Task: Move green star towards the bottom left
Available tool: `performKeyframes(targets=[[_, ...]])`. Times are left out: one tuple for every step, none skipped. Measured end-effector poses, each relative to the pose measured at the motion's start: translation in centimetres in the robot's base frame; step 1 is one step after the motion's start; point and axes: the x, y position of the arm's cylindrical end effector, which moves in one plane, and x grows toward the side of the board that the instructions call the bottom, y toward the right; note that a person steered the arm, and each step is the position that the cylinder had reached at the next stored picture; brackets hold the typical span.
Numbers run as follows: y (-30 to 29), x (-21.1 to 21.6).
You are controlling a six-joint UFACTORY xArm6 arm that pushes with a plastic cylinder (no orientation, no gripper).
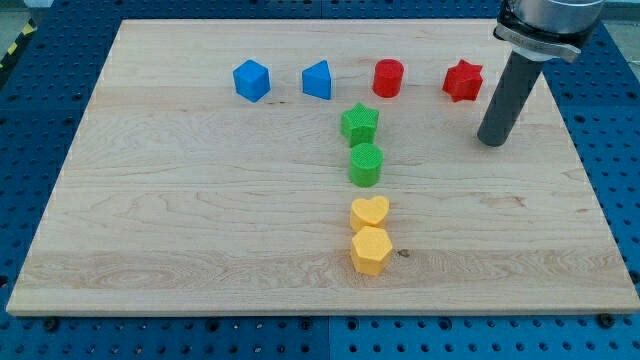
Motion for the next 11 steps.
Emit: performKeyframes(targets=[[-0.1,0.0],[-4.9,-0.8],[-11.4,-1.4],[-12.7,-1.6],[-13.4,-4.6],[-15.3,-4.0],[-16.4,-0.1],[-19.9,1.2],[-25.3,1.2],[-29.5,1.1],[-31.3,-1.0]])
